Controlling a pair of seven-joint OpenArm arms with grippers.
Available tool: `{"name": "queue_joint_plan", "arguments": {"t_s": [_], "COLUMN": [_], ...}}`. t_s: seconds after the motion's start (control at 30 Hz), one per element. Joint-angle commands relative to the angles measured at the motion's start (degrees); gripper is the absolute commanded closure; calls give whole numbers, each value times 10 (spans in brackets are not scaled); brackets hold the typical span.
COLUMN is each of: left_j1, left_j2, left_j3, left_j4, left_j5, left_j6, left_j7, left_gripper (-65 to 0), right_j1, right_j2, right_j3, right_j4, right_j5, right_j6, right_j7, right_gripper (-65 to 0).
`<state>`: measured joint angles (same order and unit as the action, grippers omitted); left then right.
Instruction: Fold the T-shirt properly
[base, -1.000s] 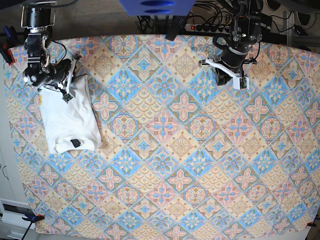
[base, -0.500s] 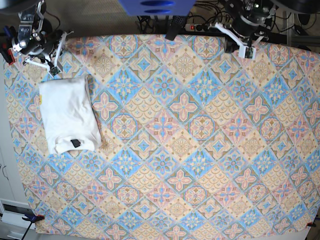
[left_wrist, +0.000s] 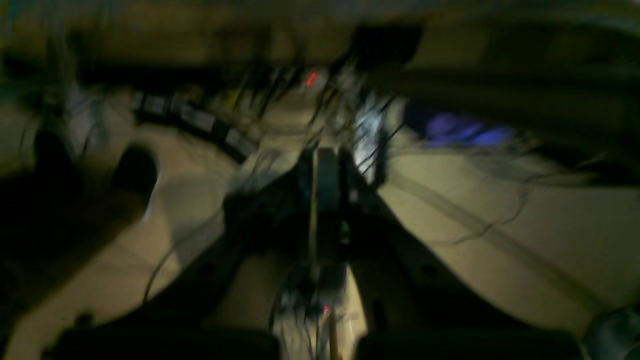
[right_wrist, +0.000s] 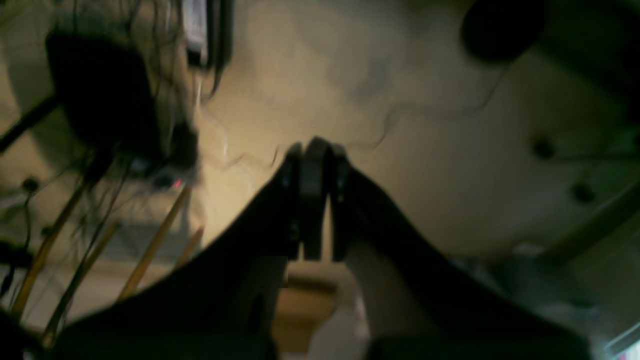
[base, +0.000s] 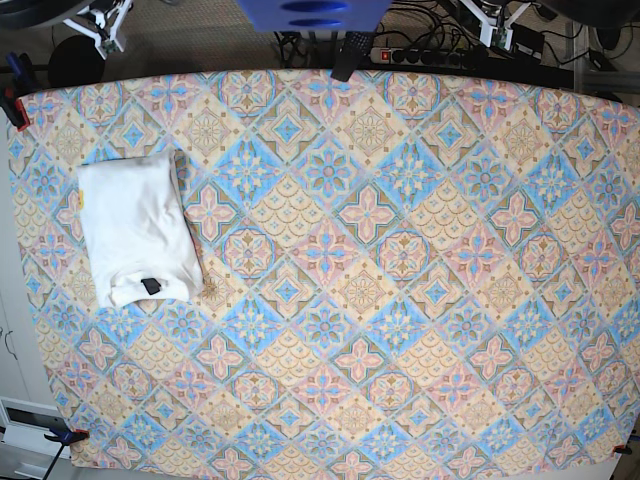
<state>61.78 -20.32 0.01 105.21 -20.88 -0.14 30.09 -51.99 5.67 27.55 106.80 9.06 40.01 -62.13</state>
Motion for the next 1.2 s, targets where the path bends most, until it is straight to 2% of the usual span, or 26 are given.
{"name": "queue_joint_plan", "arguments": {"t_s": [0.0, 0.1, 0.17, 0.23, 0.53, 0.63, 0.8, 0.87, 1.03, 1.17], "left_j1": [11, 1, -27, -49, -172, -210, -261, -290, -368, -393], "left_j2": [-3, 2, 24, 30, 46, 47, 63, 66, 84, 96], "left_j3": [1, 2, 3, 3, 46, 72, 86, 86, 87, 98], "left_j4": [-15, -73, -116, -159, -329, -384, -481, -533, -657, -717], "left_j5": [-2, -2, 0, 1, 0, -2, 2, 3, 3, 4], "left_j6": [-3, -3, -3, -3, -4, -4, -4, -4, -4, -4], "left_j7": [-6, -7, -8, -8, -8, -9, -74, -76, -80, -146], "left_gripper": [0, 0, 0, 0, 0, 0, 0, 0, 0, -1], "right_j1": [-15, -19, -17, -15, 103, 134, 191, 219, 264, 276], "right_j2": [1, 1, 1, 1, 13, 17, 16, 14, 14, 14], "right_j3": [4, 4, 4, 4, 3, -10, -20, -20, -20, -24], "right_j4": [-2, -49, -108, -160, -381, -450, -563, -602, -702, -763], "right_j5": [1, 1, 0, 0, 0, -14, -113, -134, -141, -142], "right_j6": [0, 0, 0, 0, 0, 0, 0, 0, 0, 0], "right_j7": [0, 18, 48, 71, 105, 146, 227, 252, 329, 425], "right_gripper": [-14, -14, -14, -14, -14, -14, -14, -14, -14, -14]}}
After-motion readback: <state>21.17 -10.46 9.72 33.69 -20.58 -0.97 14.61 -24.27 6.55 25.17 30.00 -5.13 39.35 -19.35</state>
